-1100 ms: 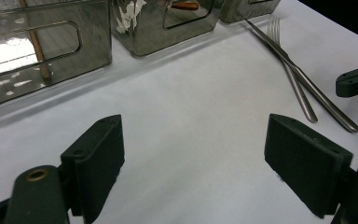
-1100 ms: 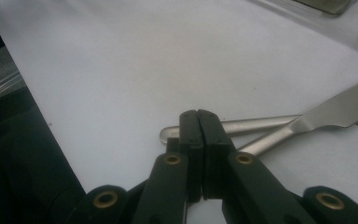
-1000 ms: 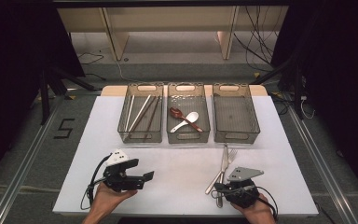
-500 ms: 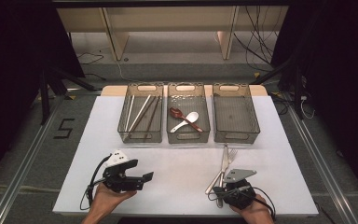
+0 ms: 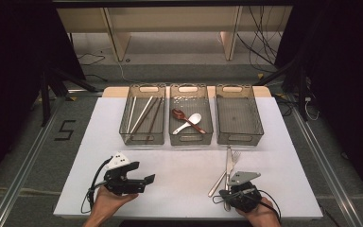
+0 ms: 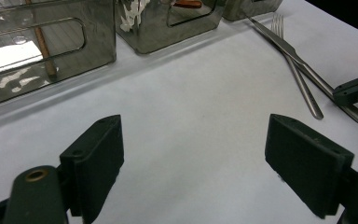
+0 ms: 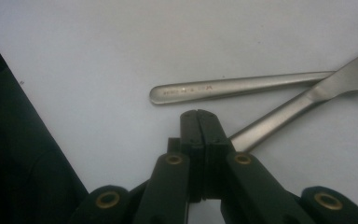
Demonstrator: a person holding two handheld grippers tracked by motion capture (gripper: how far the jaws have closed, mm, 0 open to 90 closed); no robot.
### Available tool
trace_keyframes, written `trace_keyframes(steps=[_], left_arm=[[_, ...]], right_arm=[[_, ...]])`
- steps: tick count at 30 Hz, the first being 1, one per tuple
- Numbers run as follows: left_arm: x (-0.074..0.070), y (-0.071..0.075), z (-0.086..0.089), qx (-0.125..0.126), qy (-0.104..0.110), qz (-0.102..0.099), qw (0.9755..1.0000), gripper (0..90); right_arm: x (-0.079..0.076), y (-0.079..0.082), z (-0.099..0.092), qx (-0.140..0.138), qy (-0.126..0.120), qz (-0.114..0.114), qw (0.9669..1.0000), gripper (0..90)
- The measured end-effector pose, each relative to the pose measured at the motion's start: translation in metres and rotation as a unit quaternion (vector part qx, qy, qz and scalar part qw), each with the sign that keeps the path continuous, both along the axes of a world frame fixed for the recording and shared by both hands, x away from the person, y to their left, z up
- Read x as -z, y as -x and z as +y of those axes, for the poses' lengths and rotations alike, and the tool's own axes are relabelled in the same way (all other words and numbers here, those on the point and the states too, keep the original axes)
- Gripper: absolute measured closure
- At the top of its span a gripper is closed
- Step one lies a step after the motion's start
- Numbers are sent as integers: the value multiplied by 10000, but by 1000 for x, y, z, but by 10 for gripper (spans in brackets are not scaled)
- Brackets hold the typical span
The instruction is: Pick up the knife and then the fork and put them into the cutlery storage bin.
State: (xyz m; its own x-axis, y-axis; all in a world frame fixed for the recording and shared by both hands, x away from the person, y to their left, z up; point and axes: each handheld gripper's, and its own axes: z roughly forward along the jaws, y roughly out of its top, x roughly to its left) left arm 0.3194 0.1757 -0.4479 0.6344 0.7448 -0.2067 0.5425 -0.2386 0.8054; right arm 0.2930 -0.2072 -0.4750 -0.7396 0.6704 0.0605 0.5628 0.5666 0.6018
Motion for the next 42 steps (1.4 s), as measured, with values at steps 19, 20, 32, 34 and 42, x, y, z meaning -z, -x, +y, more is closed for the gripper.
trace_keyframes(steps=[19, 20, 32, 34, 42], left_arm=[[2, 1, 1, -23, -58, 10, 10000, 191], [2, 1, 1, -28, -58, 10, 10000, 191], [3, 2, 0, -24, -117, 14, 9999, 191], [3, 2, 0, -26, -124, 9, 9999, 191], [2, 2, 0, -36, -105, -5, 9999, 191]], right_arm=[[-6, -3, -20, 322, 520, 101, 9981, 900], [-7, -3, -21, 346, 594, 100, 9976, 900], [-11, -18, -48, 903, 994, 211, 9907, 900], [-11, -21, -50, 919, 1005, 294, 9902, 900], [-26, -37, -50, 889, 894, 391, 9912, 703]])
